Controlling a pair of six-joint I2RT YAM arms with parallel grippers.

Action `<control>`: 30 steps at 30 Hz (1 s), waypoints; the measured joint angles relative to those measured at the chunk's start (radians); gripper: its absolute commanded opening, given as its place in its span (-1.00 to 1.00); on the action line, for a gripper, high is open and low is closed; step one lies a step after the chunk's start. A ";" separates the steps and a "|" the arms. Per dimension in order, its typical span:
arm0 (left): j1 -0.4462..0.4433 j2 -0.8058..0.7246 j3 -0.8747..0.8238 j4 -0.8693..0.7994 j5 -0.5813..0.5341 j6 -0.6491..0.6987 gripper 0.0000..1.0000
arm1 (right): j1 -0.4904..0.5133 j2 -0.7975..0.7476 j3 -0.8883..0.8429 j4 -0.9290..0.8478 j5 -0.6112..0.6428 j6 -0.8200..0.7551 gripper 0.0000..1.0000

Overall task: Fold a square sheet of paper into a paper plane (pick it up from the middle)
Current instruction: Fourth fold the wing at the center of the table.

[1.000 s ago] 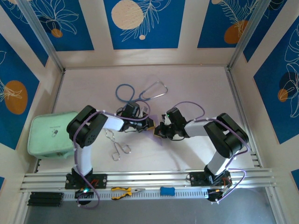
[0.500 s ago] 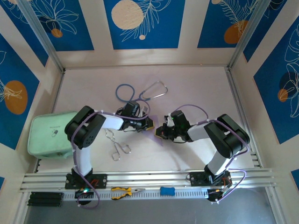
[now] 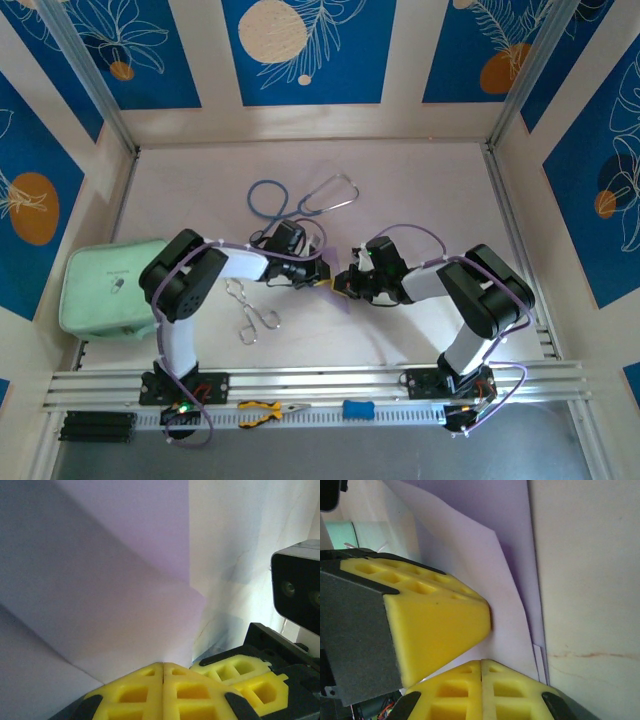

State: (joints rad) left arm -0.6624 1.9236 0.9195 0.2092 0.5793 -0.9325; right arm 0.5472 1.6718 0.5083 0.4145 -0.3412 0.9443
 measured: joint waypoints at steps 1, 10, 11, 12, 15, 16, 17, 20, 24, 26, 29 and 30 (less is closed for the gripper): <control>0.001 0.000 0.004 -0.009 -0.001 0.000 -1.00 | 0.000 0.000 0.000 -0.001 0.000 0.000 -0.99; 0.053 0.010 0.050 -0.082 -0.016 0.016 -1.00 | 0.000 0.000 -0.013 0.021 0.000 0.000 -1.00; 0.060 0.013 0.058 -0.090 -0.015 0.018 -1.00 | 0.000 0.000 -0.014 0.024 0.000 0.000 -1.00; 0.066 0.016 0.066 -0.099 -0.017 0.019 -0.99 | 0.000 0.000 -0.014 0.024 0.000 0.000 -1.00; 0.087 0.027 0.090 -0.122 -0.022 0.024 -0.99 | 0.000 0.000 -0.014 0.024 -0.001 0.000 -1.00; 0.097 0.031 0.099 -0.128 -0.025 0.026 -0.99 | 0.000 0.000 -0.014 0.025 -0.001 0.000 -1.00; 0.106 0.034 0.107 -0.136 -0.027 0.026 -0.98 | 0.000 0.000 -0.014 0.025 -0.002 -0.001 -1.00; 0.132 0.044 0.134 -0.163 -0.037 0.041 -0.98 | 0.000 0.000 -0.014 0.025 -0.003 -0.001 -1.00; 0.163 0.057 0.163 -0.193 -0.040 0.060 -0.98 | 0.000 0.000 -0.014 0.025 -0.003 -0.001 -1.00; 0.171 0.063 0.176 -0.206 -0.038 0.073 -0.98 | 0.000 0.000 -0.014 0.025 -0.003 -0.001 -1.00; 0.183 0.066 0.187 -0.220 -0.042 0.080 -0.99 | 0.000 0.000 -0.014 0.025 -0.003 -0.002 -1.00; 0.189 0.068 0.191 -0.224 -0.043 0.084 -0.98 | 0.000 0.000 -0.014 0.025 -0.004 -0.004 -1.00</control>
State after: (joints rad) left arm -0.4732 1.9911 1.1103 -0.0147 0.5365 -0.8482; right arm 0.5476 1.6718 0.4942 0.4397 -0.3450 0.9405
